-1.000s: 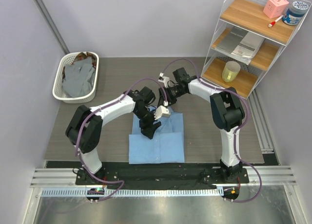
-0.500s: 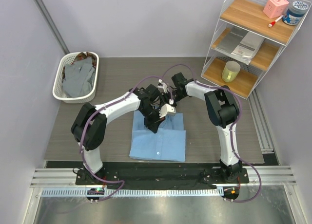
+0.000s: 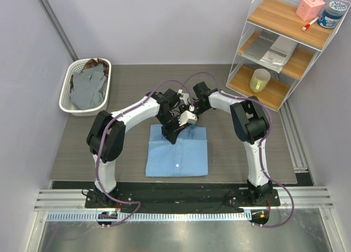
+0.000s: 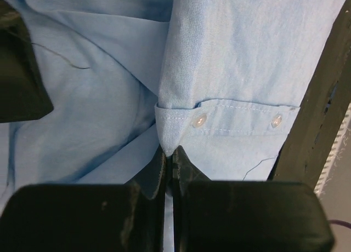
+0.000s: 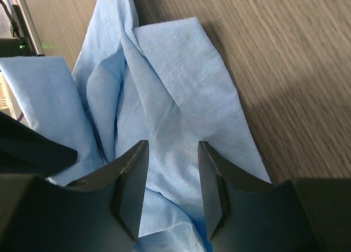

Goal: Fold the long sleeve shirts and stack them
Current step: Fold the shirt

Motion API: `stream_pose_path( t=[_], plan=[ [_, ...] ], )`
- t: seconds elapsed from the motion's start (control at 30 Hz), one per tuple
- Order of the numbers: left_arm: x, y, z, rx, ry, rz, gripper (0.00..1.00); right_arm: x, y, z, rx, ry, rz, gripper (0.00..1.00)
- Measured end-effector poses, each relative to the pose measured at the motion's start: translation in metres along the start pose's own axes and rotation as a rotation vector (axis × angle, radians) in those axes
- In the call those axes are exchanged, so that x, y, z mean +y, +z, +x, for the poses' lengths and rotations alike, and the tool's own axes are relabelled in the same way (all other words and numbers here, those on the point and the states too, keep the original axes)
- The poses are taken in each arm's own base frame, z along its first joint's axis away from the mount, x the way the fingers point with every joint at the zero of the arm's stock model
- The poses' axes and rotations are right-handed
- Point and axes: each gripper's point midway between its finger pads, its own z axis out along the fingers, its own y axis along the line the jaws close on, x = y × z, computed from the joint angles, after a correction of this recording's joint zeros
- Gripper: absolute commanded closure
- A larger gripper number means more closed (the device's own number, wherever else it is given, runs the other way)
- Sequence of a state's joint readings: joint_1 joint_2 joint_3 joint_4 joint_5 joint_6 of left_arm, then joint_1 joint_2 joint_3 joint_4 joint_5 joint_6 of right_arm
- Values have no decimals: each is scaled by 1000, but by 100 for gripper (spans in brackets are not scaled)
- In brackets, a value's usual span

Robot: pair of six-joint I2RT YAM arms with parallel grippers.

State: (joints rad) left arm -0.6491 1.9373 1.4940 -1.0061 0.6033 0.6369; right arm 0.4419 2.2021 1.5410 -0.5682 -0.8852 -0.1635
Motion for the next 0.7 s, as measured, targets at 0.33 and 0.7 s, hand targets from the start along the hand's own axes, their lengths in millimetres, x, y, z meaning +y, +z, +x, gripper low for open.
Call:
stream_pose_path(
  t=[0.33, 0.7],
  plan=[
    [18, -14, -18, -20, 23, -56, 100, 1, -1, 4, 12, -11, -10, 53],
    [42, -16, -16, -10, 0, -91, 100, 5, -1, 9, 30, -6, -24, 52]
  ],
)
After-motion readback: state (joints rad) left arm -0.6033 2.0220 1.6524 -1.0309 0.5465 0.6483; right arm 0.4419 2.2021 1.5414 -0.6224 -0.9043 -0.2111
